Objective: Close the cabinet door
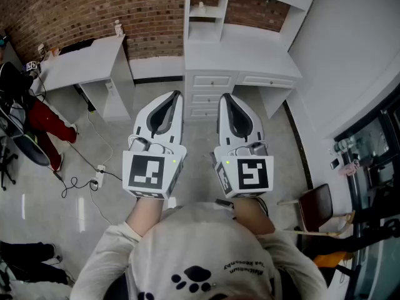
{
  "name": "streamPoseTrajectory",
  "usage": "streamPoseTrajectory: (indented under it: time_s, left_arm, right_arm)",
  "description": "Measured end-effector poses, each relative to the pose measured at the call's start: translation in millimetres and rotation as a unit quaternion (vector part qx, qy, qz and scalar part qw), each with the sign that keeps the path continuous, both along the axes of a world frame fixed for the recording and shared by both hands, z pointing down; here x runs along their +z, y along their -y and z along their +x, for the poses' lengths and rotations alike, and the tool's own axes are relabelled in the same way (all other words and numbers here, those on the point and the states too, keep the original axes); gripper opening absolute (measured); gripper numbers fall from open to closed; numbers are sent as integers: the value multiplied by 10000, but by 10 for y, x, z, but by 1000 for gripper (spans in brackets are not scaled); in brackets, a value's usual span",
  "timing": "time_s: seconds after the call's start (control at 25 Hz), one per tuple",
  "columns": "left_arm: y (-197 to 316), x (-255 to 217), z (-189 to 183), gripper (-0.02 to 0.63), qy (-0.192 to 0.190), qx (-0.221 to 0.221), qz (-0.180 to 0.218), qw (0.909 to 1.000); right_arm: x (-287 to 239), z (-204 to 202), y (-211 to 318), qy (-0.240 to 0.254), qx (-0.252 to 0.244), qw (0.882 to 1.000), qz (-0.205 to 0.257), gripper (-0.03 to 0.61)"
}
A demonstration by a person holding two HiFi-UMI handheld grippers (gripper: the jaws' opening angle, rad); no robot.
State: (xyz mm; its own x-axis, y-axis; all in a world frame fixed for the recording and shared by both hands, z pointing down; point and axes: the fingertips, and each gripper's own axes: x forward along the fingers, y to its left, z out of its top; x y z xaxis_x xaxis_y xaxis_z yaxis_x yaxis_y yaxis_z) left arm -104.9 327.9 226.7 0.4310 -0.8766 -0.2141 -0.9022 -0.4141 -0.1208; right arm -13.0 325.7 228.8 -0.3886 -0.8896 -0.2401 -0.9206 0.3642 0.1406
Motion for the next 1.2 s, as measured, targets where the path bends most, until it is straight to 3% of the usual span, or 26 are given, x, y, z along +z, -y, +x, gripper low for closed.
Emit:
streamPoseTrajectory:
  time_s: [0.32,0.48,0.72,1.2]
  left_arm:
    - [108,29,181,9,-31,-92,13,10000]
    - [127,98,264,9,13,-132,-66,9999]
    - [261,116,177,9,17,-224,-100,9997]
    - [1159,273,91,9,-49,8,-129,9999]
  right_arm:
    - [35,169,129,22,-82,10000,53,11]
    - [54,285,175,271,-157,9995,72,11]
    - [61,282,262,316,-217,9992,111,11]
    - [173,113,1097,157,-192,9997,62,11]
